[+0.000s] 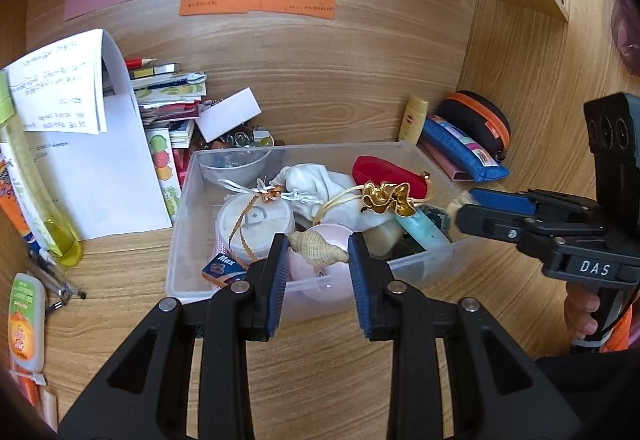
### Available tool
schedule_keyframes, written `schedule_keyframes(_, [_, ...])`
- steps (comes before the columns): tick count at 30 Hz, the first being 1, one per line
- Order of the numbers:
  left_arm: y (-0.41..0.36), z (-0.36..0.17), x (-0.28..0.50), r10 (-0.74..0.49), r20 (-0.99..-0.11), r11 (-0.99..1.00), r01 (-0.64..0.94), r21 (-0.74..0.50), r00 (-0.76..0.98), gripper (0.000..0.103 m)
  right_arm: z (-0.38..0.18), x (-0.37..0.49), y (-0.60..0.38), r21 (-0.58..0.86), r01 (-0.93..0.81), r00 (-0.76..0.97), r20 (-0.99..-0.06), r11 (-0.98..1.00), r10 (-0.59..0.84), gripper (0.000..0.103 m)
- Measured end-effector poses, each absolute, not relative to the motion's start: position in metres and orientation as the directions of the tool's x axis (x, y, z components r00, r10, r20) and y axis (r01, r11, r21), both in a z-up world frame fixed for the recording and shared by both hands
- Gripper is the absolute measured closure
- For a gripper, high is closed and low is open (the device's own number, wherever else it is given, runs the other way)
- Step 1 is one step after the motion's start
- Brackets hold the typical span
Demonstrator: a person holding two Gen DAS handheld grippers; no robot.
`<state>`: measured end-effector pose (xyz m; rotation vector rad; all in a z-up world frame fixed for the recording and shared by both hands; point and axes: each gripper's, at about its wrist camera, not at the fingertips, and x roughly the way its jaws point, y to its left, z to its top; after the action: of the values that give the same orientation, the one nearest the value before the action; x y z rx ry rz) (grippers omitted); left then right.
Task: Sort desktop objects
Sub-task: 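Carry the seashell and beige bar into the clear bin and open both grippers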
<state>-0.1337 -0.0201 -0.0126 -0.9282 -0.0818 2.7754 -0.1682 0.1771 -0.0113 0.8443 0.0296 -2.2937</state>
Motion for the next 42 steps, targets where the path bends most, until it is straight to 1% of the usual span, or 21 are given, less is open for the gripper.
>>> schedule_keyframes(11, [-0.032,-0.027,-0.152,0.223,-0.614,-0.975,-0.176,-0.137,-0.757,0.073,-0.027,-0.19,0.15,0.205,0.625,-0.513,-0.62,-0.754,-0.594,0.065])
schedule_keyframes(25, [-0.04,-0.035,-0.158,0.225,-0.628,-0.974,-0.159,-0.161,-0.745,0.072,-0.033,-0.188,0.133,0.113,0.635,-0.539,-0.644,-0.765,-0.543,0.065])
schedule_keyframes(27, [-0.04,-0.034,-0.157,0.215,-0.626,-0.976,-0.156,-0.149,-0.749,0.067,-0.033,-0.187,0.132,0.106,0.637,-0.54,-0.646,-0.764,-0.54,0.065])
schedule_keyframes(29, [-0.038,-0.032,-0.156,0.212,-0.622,-0.977,-0.158,-0.141,-0.754,0.065,-0.034,-0.186,0.13,0.097,0.637,-0.54,-0.651,-0.765,-0.533,0.064])
schedule_keyframes(31, [-0.038,-0.031,-0.154,0.205,-0.618,-0.979,-0.157,-0.132,-0.759,0.06,-0.035,-0.185,0.129,0.089,0.636,-0.543,-0.653,-0.766,-0.527,0.058])
schedule_keyframes(32, [-0.037,-0.03,-0.153,0.198,-0.615,-0.98,-0.153,-0.125,-0.764,0.055,-0.034,-0.184,0.129,0.088,0.637,-0.545,-0.651,-0.766,-0.528,0.057])
schedule_keyframes(33, [-0.037,-0.028,-0.152,0.188,-0.611,-0.982,-0.148,-0.117,-0.769,0.05,-0.032,-0.183,0.13,0.086,0.639,-0.549,-0.646,-0.765,-0.531,0.057])
schedule_keyframes(35, [-0.037,-0.026,-0.15,0.17,-0.605,-0.985,-0.135,-0.104,-0.778,0.044,-0.03,-0.18,0.131,0.086,0.644,-0.551,-0.638,-0.76,-0.538,0.057])
schedule_keyframes(38, [-0.037,-0.021,-0.145,0.154,-0.594,-0.988,-0.123,-0.092,-0.789,0.04,-0.025,-0.175,0.131,0.095,0.651,-0.549,-0.626,-0.753,-0.554,0.057])
schedule_keyframes(42, [-0.036,-0.016,-0.137,0.119,-0.577,-0.993,-0.098,-0.068,-0.808,0.029,-0.019,-0.165,0.133,0.084,0.658,-0.561,-0.608,-0.749,-0.561,0.056])
